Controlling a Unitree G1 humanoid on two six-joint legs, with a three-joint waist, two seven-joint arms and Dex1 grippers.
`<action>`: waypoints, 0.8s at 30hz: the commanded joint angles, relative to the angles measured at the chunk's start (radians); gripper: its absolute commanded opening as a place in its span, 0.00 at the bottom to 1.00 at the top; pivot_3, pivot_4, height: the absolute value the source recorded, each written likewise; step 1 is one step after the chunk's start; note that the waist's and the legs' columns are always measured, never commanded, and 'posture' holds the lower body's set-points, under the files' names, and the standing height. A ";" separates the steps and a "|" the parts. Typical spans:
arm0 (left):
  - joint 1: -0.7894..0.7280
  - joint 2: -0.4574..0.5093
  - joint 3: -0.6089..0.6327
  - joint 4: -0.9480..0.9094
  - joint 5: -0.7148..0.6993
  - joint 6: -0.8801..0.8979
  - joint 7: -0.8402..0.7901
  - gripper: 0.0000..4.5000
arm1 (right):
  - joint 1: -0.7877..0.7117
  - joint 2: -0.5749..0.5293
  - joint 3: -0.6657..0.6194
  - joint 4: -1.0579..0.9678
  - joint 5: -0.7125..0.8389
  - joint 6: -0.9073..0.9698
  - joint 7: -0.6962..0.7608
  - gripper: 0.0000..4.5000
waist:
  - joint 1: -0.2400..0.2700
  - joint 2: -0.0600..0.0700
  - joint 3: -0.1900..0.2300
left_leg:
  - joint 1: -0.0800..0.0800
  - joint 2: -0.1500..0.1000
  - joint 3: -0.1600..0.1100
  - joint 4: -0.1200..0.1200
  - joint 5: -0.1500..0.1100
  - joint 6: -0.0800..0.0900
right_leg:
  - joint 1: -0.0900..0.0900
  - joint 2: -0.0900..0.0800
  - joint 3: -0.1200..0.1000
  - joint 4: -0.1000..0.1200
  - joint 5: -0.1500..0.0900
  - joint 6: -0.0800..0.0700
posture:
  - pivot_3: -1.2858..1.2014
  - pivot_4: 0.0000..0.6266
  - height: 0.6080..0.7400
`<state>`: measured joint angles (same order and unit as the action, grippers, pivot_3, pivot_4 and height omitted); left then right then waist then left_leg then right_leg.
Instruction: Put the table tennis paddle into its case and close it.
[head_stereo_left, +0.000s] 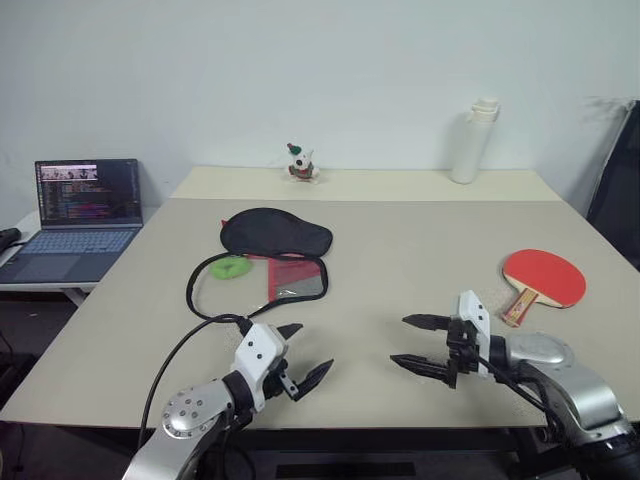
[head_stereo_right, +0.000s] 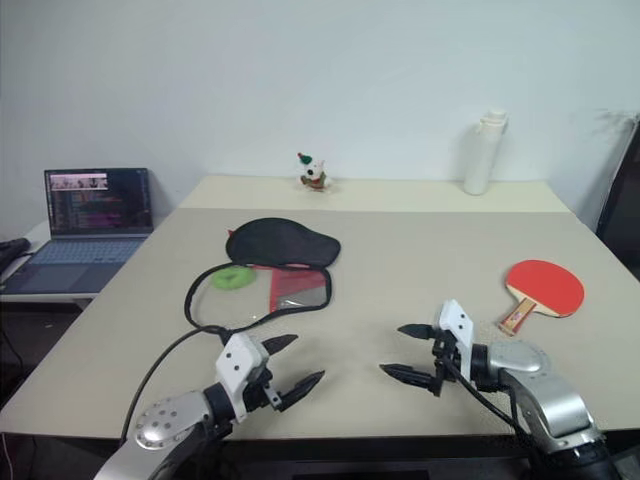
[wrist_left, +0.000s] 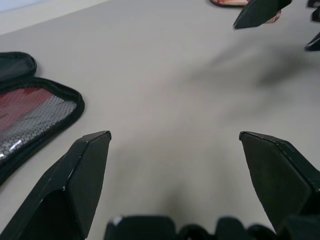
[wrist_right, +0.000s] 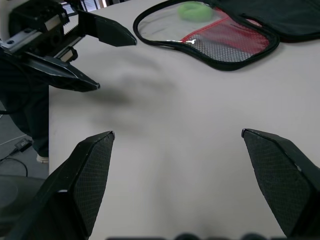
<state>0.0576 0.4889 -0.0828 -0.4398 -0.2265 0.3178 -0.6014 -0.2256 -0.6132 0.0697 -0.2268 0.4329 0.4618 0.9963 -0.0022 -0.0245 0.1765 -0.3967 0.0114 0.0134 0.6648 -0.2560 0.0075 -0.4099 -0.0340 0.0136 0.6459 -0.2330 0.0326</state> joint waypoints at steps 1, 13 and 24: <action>-0.053 -0.024 0.000 0.048 0.008 -0.058 0.000 1.00 | 0.011 -0.038 -0.053 -0.066 0.026 0.024 -0.009 1.00 | 0.000 0.000 0.000 | 0.000 0.000 0.000 0.000 0.000 0.000 | 0.000 0.000 0.000 0.000 0.000 0.000 | 0.52 0.24 1.00; -0.303 -0.035 0.046 0.335 -0.031 -0.133 -0.094 1.00 | 0.016 -0.041 -0.089 -0.142 0.048 0.056 -0.079 1.00 | 0.001 0.000 0.000 | 0.000 0.001 -0.001 0.001 0.000 0.000 | 0.000 0.004 -0.002 0.001 0.000 0.001 | 0.52 0.24 1.00; -0.591 -0.045 0.012 0.781 0.050 -0.270 -0.174 1.00 | -0.017 0.013 -0.054 -0.130 0.022 0.012 -0.103 1.00 | 0.003 -0.001 0.000 | -0.001 0.001 0.000 0.001 0.000 0.000 | 0.000 0.004 -0.003 0.000 0.001 0.000 | 0.52 0.24 1.00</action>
<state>-0.4931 0.4454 -0.0648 0.2958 -0.1792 0.0747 -0.7373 -0.2376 -0.5909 0.0416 -0.3324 0.4517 0.5046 0.8926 0.0009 -0.0252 0.1766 -0.3977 0.0119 0.0125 0.6658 -0.2558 0.0076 -0.4100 -0.0303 0.0093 0.6457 -0.2321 0.0324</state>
